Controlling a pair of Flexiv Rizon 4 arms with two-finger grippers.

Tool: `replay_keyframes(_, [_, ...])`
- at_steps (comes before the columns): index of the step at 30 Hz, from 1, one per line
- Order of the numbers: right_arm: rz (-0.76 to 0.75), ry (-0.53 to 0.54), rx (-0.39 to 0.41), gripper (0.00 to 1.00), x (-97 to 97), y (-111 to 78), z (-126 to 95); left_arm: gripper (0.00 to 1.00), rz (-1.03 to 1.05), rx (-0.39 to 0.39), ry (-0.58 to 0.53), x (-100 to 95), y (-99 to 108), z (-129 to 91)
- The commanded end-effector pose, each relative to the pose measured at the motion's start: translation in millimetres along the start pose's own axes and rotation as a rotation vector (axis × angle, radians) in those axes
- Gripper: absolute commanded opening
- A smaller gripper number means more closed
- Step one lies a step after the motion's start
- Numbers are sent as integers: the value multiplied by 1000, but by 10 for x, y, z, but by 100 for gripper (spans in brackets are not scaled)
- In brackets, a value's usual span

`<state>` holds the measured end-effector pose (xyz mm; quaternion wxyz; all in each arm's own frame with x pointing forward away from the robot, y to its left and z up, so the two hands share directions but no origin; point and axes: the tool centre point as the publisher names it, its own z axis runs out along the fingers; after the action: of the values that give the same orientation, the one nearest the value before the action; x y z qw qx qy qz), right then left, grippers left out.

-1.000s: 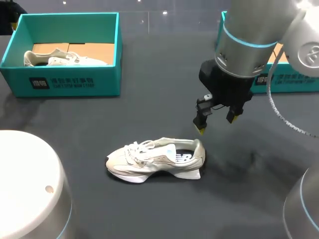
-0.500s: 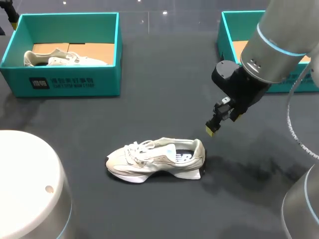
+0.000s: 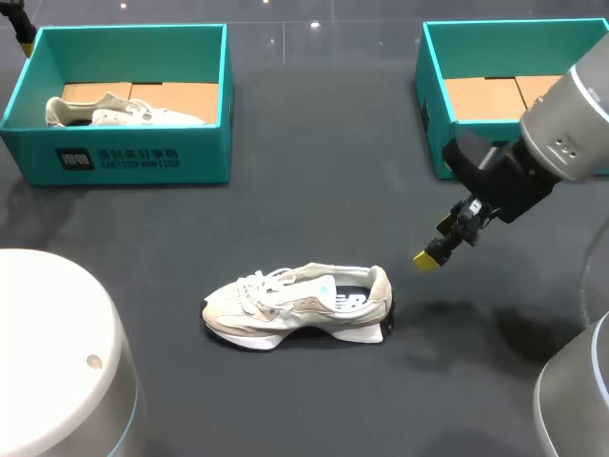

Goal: Take the shoe out of the shoebox, open the shoe tongue, remove and reinsert the insole, then place the shoe into the shoebox

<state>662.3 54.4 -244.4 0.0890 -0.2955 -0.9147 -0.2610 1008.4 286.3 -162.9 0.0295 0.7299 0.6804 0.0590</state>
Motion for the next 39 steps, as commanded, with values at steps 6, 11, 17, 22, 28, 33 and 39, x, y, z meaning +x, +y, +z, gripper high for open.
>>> replay_keyframes(6, [-38,0,-205,100,-2,-82,47,100,1,-1,1,2,-8,-6])
replay_keyframes(11, [-170,15,-296,100,-64,-196,167,100,1,-1,1,2,-8,-6])
replay_keyframes(17, [-261,19,-369,100,-159,-309,263,100,1,-1,1,2,-8,-6])
replay_keyframes(22, [-297,-4,-397,100,-233,-356,394,100,1,-1,1,2,-8,-6])
replay_keyframes(28, [-309,-17,-400,100,-227,-361,463,100,1,-1,1,2,-8,-6])
replay_keyframes(33, [-309,-17,-400,100,-227,-361,463,100,1,-1,1,2,-8,-6])
replay_keyframes(39, [-358,-18,-412,100,-261,-393,485,100,1,-1,1,2,-8,-6])
